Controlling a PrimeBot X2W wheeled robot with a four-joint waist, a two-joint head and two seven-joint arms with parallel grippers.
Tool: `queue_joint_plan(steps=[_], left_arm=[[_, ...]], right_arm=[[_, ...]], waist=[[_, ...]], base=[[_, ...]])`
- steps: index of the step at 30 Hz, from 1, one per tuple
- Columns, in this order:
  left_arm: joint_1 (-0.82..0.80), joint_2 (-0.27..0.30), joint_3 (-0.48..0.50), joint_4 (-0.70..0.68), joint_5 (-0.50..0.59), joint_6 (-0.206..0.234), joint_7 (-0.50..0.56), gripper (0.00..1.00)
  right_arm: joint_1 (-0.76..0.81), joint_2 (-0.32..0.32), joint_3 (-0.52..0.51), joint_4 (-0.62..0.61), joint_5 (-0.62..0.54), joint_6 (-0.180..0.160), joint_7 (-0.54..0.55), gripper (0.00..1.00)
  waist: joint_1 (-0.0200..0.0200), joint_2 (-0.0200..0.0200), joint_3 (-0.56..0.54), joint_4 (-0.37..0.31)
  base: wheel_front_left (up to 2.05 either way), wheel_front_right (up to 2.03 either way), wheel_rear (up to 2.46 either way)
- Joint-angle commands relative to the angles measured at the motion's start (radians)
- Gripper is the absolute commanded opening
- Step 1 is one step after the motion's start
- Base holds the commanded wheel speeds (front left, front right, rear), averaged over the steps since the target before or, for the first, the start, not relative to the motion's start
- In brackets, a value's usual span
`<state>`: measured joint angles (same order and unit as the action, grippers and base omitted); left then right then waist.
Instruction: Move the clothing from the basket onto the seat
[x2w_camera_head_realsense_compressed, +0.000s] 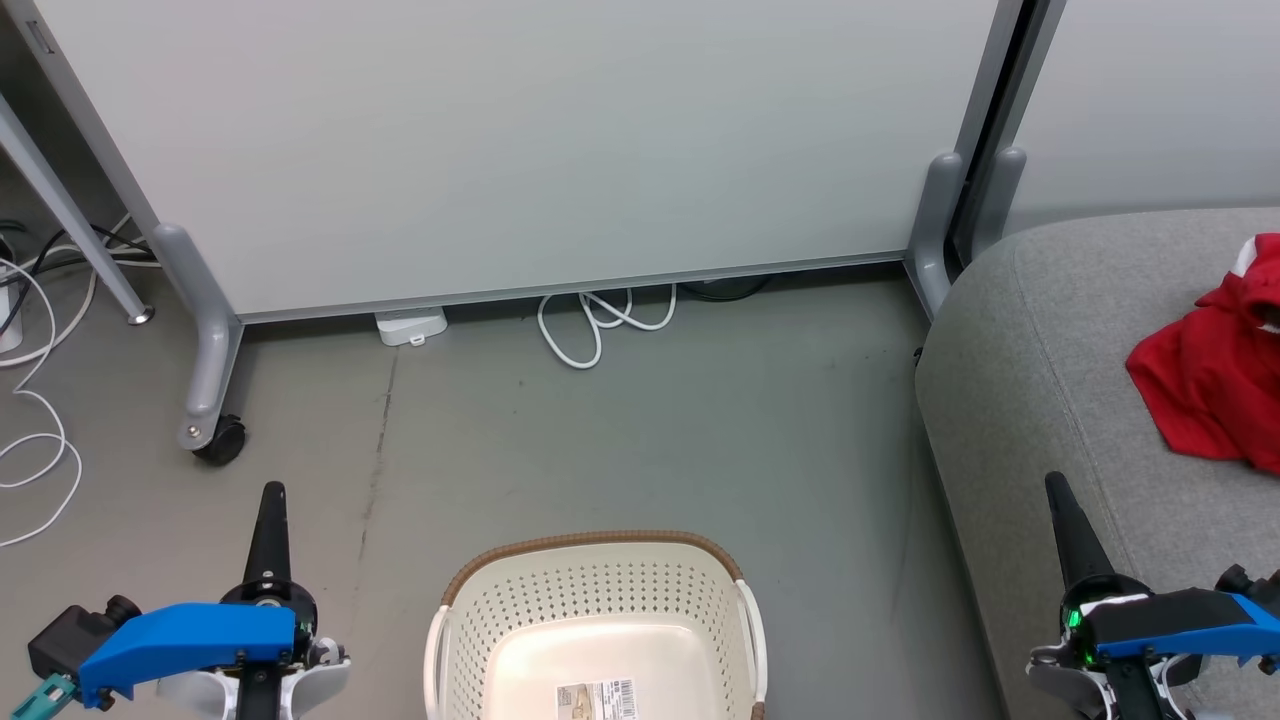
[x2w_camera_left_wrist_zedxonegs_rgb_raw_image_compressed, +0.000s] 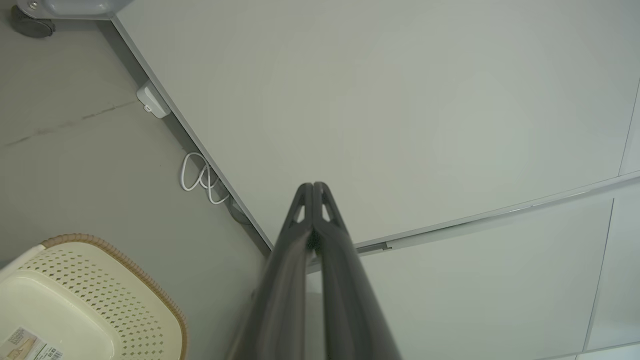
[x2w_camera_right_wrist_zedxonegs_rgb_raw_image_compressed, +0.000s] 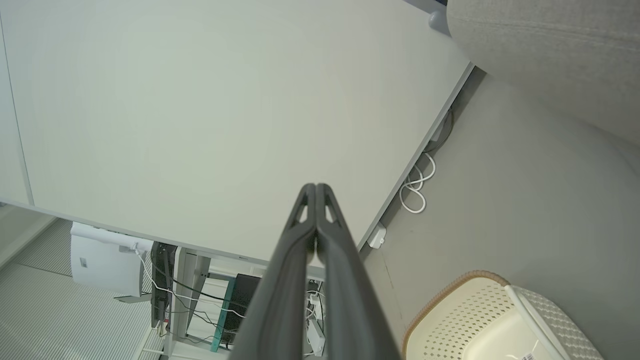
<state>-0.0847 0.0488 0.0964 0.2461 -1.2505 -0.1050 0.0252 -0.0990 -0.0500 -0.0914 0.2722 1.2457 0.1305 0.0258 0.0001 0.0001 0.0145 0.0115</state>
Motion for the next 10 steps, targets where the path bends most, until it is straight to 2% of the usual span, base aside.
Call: queue_joint_plan(steps=[1,10], left_arm=[[-0.020,0.003,0.007,-0.012,-0.014,0.001,0.005,0.00],[-0.024,0.003,0.010,-0.017,-0.096,0.002,0.026,0.00]], right_arm=[[-0.019,-0.001,-0.003,-0.011,0.019,0.000,0.005,0.00],[-0.023,-0.001,-0.008,-0.013,0.100,0.000,0.027,0.00]], waist=[[0.0000,-0.0001,0.000,0.000],[0.0000,-0.0001,-0.003,-0.002]], base=[[0.00,0.00,0.00],[0.00,0.00,0.00]])
